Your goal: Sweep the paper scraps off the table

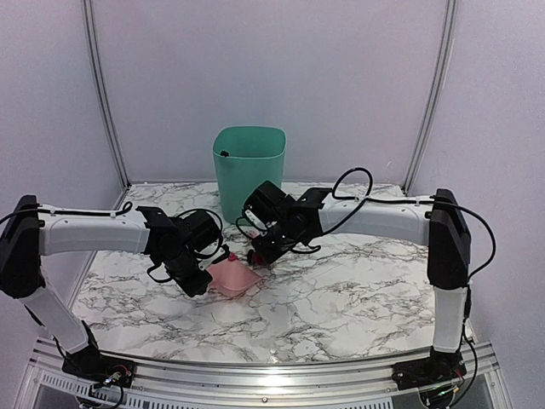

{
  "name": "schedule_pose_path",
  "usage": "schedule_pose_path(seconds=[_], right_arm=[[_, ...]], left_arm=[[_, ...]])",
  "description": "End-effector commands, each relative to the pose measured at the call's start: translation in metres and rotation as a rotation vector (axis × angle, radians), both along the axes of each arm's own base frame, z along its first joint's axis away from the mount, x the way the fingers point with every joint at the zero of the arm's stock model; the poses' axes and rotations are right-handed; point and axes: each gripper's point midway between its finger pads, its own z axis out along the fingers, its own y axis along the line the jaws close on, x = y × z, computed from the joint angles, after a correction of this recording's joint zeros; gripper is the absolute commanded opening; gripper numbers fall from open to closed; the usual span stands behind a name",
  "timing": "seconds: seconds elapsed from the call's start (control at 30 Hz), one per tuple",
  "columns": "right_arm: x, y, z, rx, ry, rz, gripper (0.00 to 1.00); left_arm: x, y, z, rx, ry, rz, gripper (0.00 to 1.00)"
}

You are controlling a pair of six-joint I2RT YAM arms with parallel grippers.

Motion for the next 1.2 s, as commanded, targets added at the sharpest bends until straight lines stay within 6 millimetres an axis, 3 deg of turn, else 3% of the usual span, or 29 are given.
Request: schedule_pose_path(seconds=[0.0, 0.6, 0.8, 0.93, 1.17], right_arm=[[-0.017, 0.029, -0.001, 0.040, 0.026, 0.130, 0.00], [-0.043, 0.057, 0.012, 0.095, 0.052, 0.268, 0.00], [-0.043, 0.056, 0.014, 0.095, 0.047, 0.272, 0.00], [-0.041, 0.057, 0.031, 0.115, 0.021, 0.269, 0.00], [-0.037, 0.052, 0.078, 0.151, -0.057, 0.244, 0.00]], left_arm=[[-0.001, 0.002, -0.002, 0.015, 0.027, -0.008, 0.00], [0.009, -0.004, 0.002, 0.011, -0.003, 0.005, 0.00], [0.014, -0.006, 0.019, -0.032, -0.058, 0.036, 0.00], [0.017, -0.010, 0.034, -0.059, -0.112, 0.040, 0.00], [0.015, -0.018, 0.066, -0.124, -0.180, 0.022, 0.00]])
